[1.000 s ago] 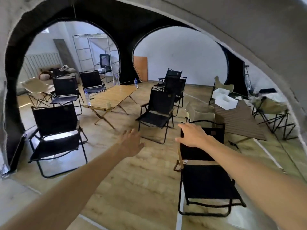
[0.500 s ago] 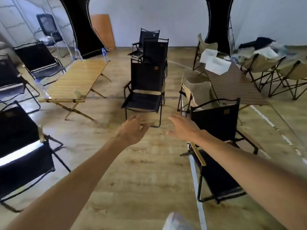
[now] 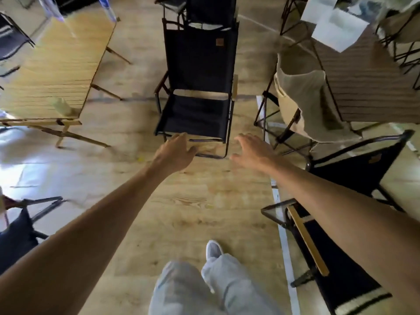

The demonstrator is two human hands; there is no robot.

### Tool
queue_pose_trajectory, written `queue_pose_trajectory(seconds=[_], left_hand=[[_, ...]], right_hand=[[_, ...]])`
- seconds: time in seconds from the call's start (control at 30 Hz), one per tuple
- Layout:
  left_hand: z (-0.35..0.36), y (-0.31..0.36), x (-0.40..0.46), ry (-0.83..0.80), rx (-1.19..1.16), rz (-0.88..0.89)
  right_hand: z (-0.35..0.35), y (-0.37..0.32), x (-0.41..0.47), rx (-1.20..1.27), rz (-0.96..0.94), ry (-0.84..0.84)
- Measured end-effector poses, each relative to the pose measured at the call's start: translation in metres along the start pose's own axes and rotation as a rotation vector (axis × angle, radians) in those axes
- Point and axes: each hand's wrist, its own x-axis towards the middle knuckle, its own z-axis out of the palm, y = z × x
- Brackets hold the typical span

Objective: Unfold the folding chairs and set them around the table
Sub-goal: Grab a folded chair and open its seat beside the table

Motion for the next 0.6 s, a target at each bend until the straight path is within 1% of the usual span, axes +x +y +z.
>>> queue_pose_trajectory(seconds=[0.17, 0.43, 0.6], left_hand=[[0.002, -0.014, 0.135, -0.108, -0.087, -0.081], [0.032, -0.039, 0.362, -0.239, -0.203, -0.099], [0.059, -0.025, 0.458, -0.358, -0.27, -0.151]], right_hand=[[-0.014, 0.008, 0.13, 0.015, 0.058, -0.065], [-0.007, 0.038, 0.336, 0.011, 0.139, -0.184], [-0.002, 0.075, 0.43, 0.004, 0.171, -0.213]])
